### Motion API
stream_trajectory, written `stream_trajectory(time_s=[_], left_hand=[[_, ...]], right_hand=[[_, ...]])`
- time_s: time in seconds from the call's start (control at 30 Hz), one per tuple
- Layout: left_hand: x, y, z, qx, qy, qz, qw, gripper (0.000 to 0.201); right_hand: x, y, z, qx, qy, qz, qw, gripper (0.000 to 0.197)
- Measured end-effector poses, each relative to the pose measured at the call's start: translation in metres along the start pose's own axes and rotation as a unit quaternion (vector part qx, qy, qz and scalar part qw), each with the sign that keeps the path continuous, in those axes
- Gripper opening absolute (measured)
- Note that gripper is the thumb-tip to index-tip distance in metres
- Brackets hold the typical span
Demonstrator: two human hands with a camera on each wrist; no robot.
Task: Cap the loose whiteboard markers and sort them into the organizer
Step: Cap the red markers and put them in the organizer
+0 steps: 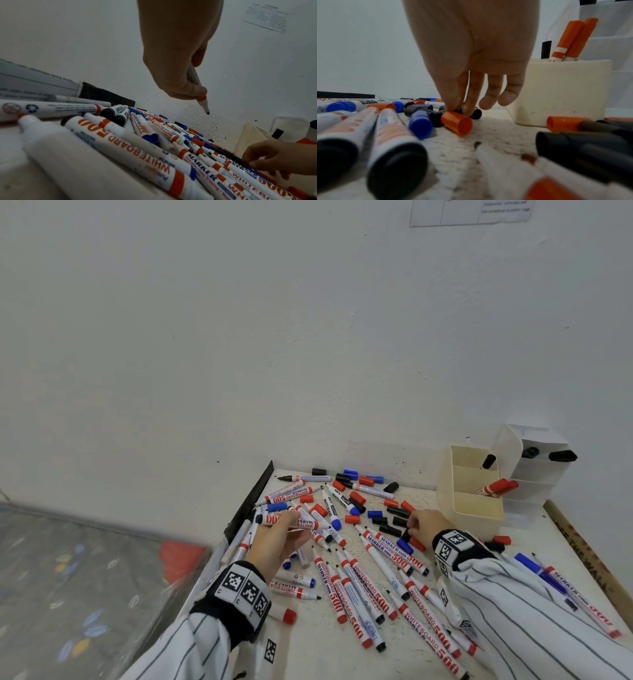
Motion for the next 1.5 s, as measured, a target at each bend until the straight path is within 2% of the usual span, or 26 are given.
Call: stream_trajectory(time_s=[0.07,0.17,0.3,0.43,0.5,0.6,0.73,0.83,1.0,1.2,1.33,1.4,1.5], left_hand=[[0.002,0.001,0.001,0.006,0.016,0.004,1.000,0.012],[0.001,0.002,0.004,0.008,0.011,-0.015,1.000,0.010],[-0.005,0.005,0.009,-0.003,-0.049,-0.070,0.996,0.022],[-0.008,0.008,0.013,-0.026,-0.089,-0.096,0.991,0.022],[-0.007,0.009,0.012,-0.018,-0.070,-0.091,0.993,0.016],[-0.002,0.011,0.010,-0.001,-0.026,-0.061,0.998,0.011],[0.002,0.011,0.008,0.009,0.004,-0.039,0.999,0.015],[0.006,0.014,0.003,0.014,0.031,-0.029,0.999,0.011],[0.008,0.021,-0.008,0.034,0.060,-0.021,0.997,0.011],[0.011,0.033,-0.022,0.073,0.062,-0.008,0.995,0.016],[0.010,0.038,-0.023,0.094,0.016,-0.020,0.995,0.019],[0.004,0.040,-0.016,0.043,-0.105,-0.057,0.992,0.017],[-0.011,0.048,-0.011,-0.022,-0.260,-0.130,0.956,0.018]], right_hand=[[-0.002,0.000,0.000,-0.002,0.000,0.000,1.000,0.019],[-0.002,0.001,-0.001,-0.004,-0.008,0.006,1.000,0.024],[0.001,0.004,0.000,-0.006,-0.007,0.017,1.000,0.025],[0.001,0.005,0.001,-0.002,0.006,0.016,1.000,0.024],[0.002,0.007,0.004,-0.003,0.003,0.016,1.000,0.022],[0.005,0.012,0.020,-0.050,-0.009,0.020,0.999,0.018],[0.034,0.028,0.043,-0.105,-0.106,0.087,0.985,0.020],[0.073,0.046,0.051,-0.097,-0.167,0.163,0.968,0.026],[0.109,0.061,0.044,-0.082,-0.150,0.229,0.958,0.026],[0.119,0.075,0.034,-0.076,-0.169,0.250,0.951,0.024],[0.117,0.079,0.030,-0.077,-0.203,0.234,0.948,0.020],[0.118,0.079,0.025,-0.067,-0.205,0.224,0.950,0.015],[0.122,0.083,0.021,-0.063,-0.199,0.208,0.956,0.027]])
Point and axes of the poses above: each hand's wrist, its own y-axis away from the middle knuckle, its own z-axis out of the back of the hand, x = y × z, the point moved 10 cm from there along -y, towards the middle knuckle, and after that the axes turned 8 degrees about z, right-handed, at the moved point
